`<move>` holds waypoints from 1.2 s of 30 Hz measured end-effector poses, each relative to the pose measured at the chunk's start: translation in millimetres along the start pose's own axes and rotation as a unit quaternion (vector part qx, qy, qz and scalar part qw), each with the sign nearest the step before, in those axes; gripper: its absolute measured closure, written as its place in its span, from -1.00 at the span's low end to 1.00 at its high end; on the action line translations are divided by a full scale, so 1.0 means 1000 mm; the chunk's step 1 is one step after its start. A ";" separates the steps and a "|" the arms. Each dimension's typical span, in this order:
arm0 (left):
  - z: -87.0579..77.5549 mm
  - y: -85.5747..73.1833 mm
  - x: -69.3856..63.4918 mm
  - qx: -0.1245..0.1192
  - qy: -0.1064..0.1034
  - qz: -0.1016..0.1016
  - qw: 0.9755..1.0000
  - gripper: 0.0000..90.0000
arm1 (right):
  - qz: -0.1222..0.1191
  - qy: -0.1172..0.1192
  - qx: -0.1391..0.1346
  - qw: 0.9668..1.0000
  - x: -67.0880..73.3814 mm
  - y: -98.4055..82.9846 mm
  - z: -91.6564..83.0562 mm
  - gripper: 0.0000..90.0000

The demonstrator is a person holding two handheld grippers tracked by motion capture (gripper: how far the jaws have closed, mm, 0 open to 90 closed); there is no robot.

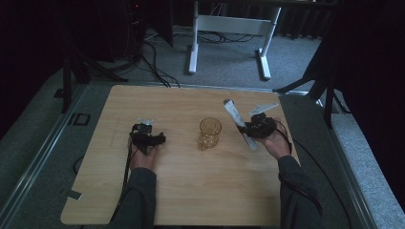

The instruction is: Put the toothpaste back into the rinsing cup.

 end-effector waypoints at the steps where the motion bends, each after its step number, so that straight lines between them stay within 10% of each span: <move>1: 0.000 0.000 0.000 0.000 0.000 0.000 1.000 -0.66 | 0.000 0.000 -0.001 1.000 0.000 0.001 0.000 0.63; 36: 0.000 0.000 0.000 0.000 0.000 0.001 1.000 -0.66 | -0.003 -0.005 -0.051 0.999 0.017 0.032 0.000 0.64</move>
Point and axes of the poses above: each handheld gripper's, and its own axes: z roughly forward along the jaws, y roughly out of its top, x roughly to its left, the point moved 4 cm from there along z, roughly forward along the jaws, and after that the axes turned 4 degrees about z, right-handed, at the moved point
